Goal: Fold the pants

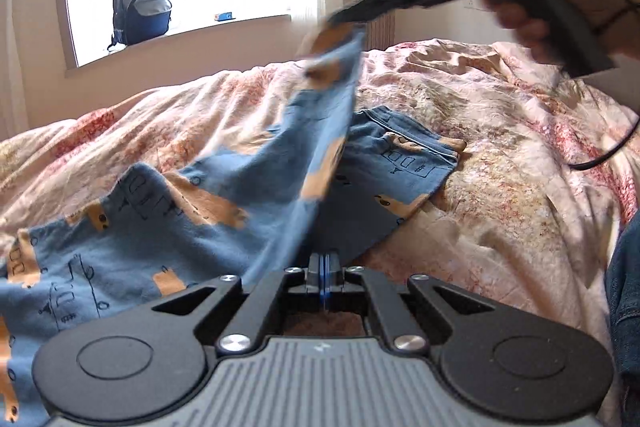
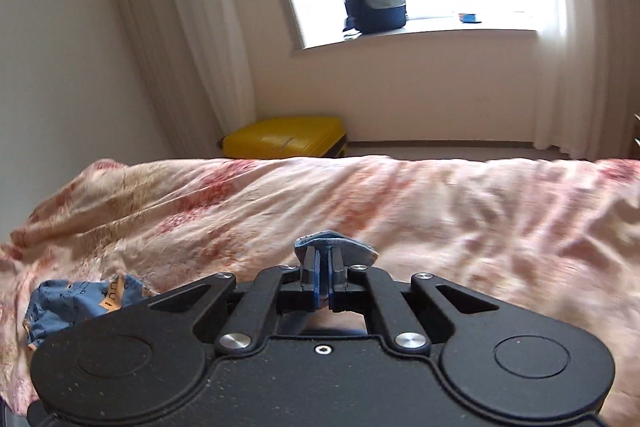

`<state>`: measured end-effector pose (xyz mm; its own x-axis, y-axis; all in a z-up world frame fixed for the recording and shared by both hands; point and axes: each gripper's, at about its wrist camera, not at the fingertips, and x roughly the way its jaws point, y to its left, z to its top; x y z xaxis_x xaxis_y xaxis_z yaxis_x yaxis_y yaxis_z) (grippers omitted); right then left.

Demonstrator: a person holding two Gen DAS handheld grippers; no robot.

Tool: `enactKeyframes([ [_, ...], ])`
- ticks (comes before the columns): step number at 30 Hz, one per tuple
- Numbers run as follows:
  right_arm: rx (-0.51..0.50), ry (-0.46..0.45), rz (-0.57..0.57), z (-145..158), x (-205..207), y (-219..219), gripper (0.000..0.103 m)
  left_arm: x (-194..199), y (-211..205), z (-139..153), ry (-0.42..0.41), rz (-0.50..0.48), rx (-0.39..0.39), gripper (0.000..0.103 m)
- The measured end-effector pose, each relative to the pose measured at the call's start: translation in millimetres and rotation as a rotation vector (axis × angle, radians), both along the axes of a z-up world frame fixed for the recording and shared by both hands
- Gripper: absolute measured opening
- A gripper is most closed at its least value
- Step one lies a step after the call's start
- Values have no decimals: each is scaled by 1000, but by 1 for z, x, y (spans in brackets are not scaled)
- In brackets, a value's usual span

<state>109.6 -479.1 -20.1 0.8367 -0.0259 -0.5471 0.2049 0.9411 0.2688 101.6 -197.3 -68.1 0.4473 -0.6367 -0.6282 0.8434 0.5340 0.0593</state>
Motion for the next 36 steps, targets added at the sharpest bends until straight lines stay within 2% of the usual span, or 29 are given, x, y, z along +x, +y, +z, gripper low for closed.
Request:
enactKeyframes([
  [2,22,21,-7,-6,-16,-12,3,-3,-5,-3,-37,12,21,1],
  [5,9,54,-7,-22,-29,-19,3,-7,-11,-6,-72,23,62,12],
  [10,49,78,-21,-52,-45,-25,3,-29,-2,-1,-102,-57,86,15],
  [13,67,96,-30,-68,-53,-28,3,-40,3,-1,-181,-36,97,17],
  [14,77,100,-34,-71,-56,-30,3,-42,-1,-3,-230,-30,118,26],
  [15,89,101,-38,-74,-58,-31,3,-44,-6,-6,-276,-29,154,43],
  [16,100,102,-42,-77,-60,-32,3,-45,-12,-11,-309,-31,193,51],
  [17,109,101,-45,-78,-62,-33,3,-45,-17,-16,-329,-45,229,49],
  [18,115,97,-45,-79,-64,-33,3,-45,-21,-20,-336,-61,259,33],
  [19,117,94,-44,-79,-66,-32,3,-44,-24,-21,-328,-68,278,27],
  [22,123,83,-42,-77,-74,-32,3,-39,-26,-16,-281,-61,267,20],
  [24,158,78,-48,-73,-81,-34,3,-36,-23,-12,-256,-68,259,9],
  [27,183,106,-55,-74,-90,-36,3,-29,-17,-8,-199,-97,238,9],
  [29,174,143,-52,-82,-94,-36,3,-20,-10,0,-79,-123,173,11],
  [31,169,178,-58,-95,-97,-36,2,-7,-9,8,20,-111,116,28],
  [32,167,192,-72,-101,-99,-37,10,2,-11,13,53,-104,87,42],
  [33,168,194,-85,-106,-102,-39,16,9,-16,18,73,-98,65,57],
  [35,184,163,-84,-110,-111,-42,30,25,-31,29,70,-82,41,70],
  [36,178,150,-81,-110,-114,-42,32,34,-42,35,62,-80,36,77],
])
